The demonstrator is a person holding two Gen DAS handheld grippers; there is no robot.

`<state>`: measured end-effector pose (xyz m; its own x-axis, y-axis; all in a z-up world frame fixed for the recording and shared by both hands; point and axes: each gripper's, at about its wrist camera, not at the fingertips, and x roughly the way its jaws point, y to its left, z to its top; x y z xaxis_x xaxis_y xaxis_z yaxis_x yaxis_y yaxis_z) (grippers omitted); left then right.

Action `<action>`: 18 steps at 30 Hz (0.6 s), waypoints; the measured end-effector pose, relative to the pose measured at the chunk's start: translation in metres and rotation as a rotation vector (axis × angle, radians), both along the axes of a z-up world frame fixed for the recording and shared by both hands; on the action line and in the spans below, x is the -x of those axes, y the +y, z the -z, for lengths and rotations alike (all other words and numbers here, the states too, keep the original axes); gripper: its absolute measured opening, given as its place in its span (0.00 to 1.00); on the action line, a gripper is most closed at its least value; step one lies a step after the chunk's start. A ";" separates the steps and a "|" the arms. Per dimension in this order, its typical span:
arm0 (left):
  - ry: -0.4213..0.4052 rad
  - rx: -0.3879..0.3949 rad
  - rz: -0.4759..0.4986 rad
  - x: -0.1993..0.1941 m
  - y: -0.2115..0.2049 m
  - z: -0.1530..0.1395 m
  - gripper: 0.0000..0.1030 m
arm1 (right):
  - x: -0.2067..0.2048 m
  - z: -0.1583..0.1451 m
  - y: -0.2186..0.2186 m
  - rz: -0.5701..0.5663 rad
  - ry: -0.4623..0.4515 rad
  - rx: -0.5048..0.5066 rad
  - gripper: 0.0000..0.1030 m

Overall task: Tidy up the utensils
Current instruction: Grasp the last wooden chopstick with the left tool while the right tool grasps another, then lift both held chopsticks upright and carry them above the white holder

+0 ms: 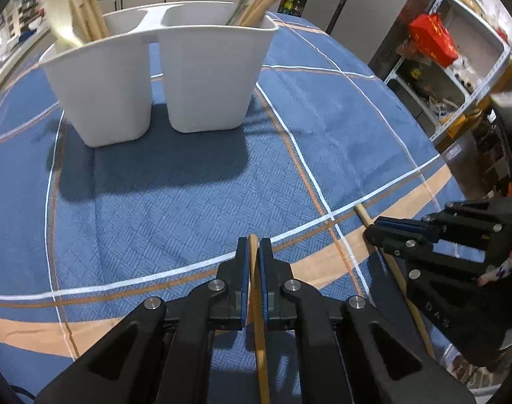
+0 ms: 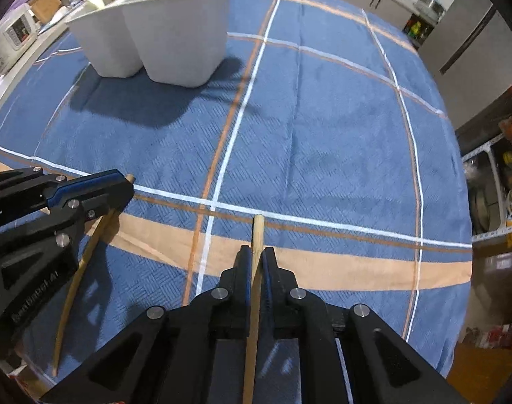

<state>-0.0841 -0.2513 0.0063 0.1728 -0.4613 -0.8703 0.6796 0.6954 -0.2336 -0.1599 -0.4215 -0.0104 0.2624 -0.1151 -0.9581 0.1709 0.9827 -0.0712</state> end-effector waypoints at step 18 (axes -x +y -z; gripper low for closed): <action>-0.174 0.185 -0.153 0.054 0.077 -0.090 0.05 | 0.077 -0.067 -0.002 0.123 -0.436 -0.181 0.07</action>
